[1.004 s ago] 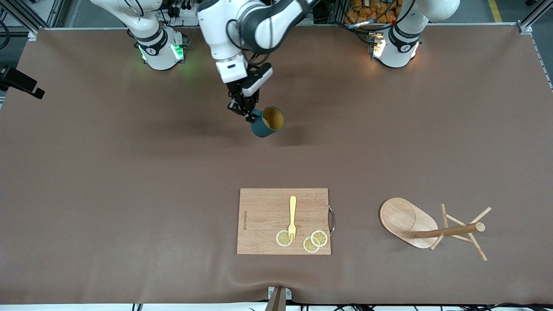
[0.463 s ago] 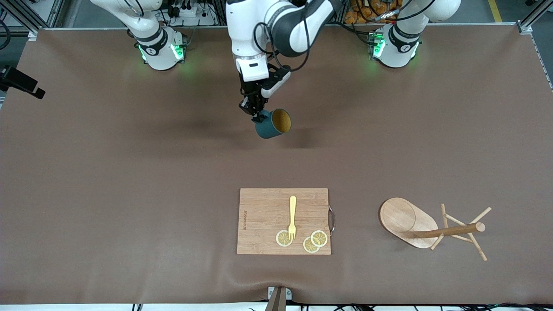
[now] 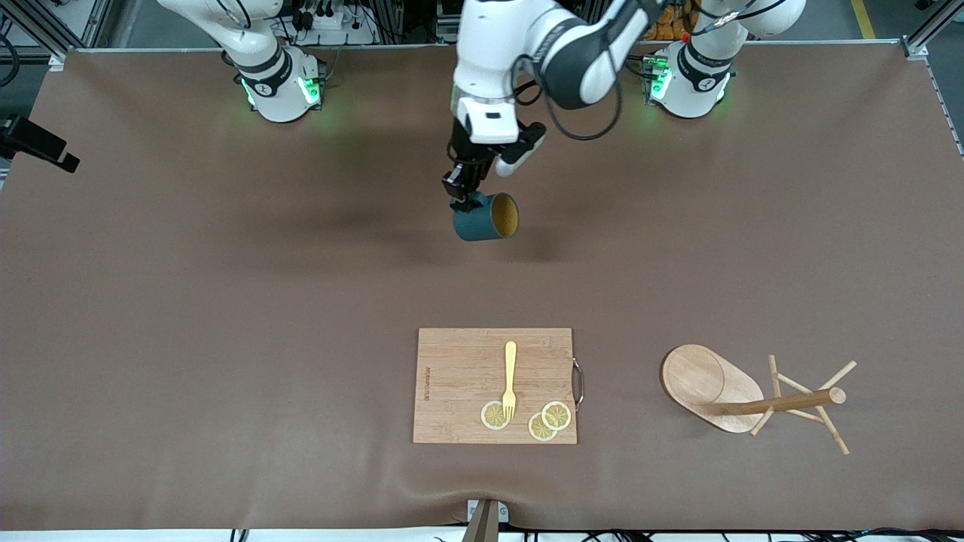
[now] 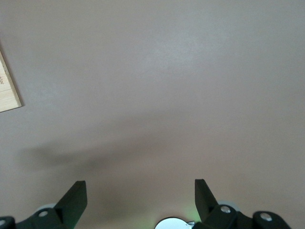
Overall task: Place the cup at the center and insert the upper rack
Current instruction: 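Carry the mug with the left gripper toward the wooden mug stand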
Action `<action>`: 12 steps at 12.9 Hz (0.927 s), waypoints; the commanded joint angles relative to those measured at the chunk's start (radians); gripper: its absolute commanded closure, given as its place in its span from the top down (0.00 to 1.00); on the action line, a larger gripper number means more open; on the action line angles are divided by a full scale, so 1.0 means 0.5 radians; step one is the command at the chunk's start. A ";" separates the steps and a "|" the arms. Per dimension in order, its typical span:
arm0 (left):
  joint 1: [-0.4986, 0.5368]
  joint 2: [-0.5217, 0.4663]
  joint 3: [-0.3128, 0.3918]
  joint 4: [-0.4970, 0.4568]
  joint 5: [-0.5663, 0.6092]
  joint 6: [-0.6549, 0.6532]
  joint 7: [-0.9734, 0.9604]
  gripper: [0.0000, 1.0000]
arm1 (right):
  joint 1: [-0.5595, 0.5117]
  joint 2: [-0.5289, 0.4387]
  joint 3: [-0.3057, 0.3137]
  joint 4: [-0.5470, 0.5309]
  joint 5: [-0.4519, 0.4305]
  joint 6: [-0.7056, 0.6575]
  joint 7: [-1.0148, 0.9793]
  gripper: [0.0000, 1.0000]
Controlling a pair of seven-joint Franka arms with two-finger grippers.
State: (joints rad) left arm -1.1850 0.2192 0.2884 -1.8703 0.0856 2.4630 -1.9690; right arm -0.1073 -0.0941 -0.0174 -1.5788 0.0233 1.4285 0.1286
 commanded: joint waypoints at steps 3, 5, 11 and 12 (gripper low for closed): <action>0.198 -0.297 -0.022 -0.254 -0.627 0.063 0.792 0.00 | -0.009 0.032 0.007 0.041 0.027 -0.013 -0.012 1.00; 0.280 -0.337 -0.022 -0.294 -0.763 0.063 1.065 0.00 | -0.009 0.032 0.007 0.044 0.027 -0.013 -0.012 1.00; 0.465 -0.395 -0.022 -0.376 -0.935 0.026 1.688 0.00 | 0.015 0.029 0.013 0.041 -0.013 -0.022 -0.015 1.00; 0.519 -0.402 -0.022 -0.392 -0.938 0.008 1.802 0.00 | 0.015 0.029 0.013 0.041 -0.025 -0.028 -0.027 1.00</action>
State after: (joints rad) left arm -0.9689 0.0669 0.2895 -2.0166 -0.3602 2.4711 -1.1709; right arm -0.1061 -0.0902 -0.0132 -1.5789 0.0220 1.4281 0.1262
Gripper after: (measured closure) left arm 0.802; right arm 0.000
